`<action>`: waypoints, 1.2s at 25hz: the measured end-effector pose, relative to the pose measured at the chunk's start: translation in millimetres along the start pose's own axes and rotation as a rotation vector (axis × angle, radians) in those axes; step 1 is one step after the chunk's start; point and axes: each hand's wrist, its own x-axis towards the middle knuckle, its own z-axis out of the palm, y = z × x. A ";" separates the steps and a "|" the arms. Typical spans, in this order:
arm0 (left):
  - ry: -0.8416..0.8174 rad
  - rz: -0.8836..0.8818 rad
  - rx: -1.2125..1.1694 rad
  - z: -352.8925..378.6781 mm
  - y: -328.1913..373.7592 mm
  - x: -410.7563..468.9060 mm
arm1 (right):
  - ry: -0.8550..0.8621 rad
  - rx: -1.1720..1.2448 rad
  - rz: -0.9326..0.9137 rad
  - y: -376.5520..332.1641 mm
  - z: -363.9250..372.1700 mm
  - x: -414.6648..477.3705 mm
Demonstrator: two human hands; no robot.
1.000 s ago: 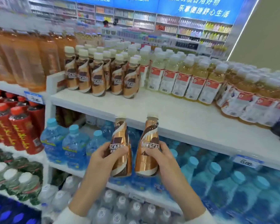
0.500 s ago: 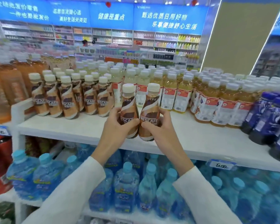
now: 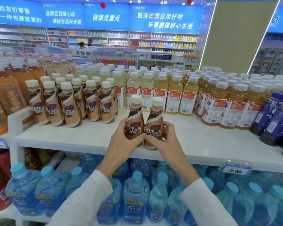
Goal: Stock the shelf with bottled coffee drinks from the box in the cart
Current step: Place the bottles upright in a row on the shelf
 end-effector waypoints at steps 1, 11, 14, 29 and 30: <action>-0.033 -0.016 0.001 -3.7 -2.9 -0.7 | -0.009 -0.011 0.003 0.9 -2.5 -2.9; 0.003 -0.031 0.039 -12.7 -7.7 -3.9 | 0.012 -0.132 -0.032 1.4 -11.5 -5.9; -0.015 -0.037 0.033 -13.3 -6.9 -6.3 | -0.052 -0.128 -0.007 -0.2 -14.6 -6.3; 0.417 -0.083 0.177 -83.0 -25.5 -3.6 | 0.043 -0.158 -0.063 -12.8 97.9 24.6; 0.446 -0.083 0.202 -94.8 -27.8 0.1 | 0.027 -0.159 -0.070 -14.6 112.8 32.1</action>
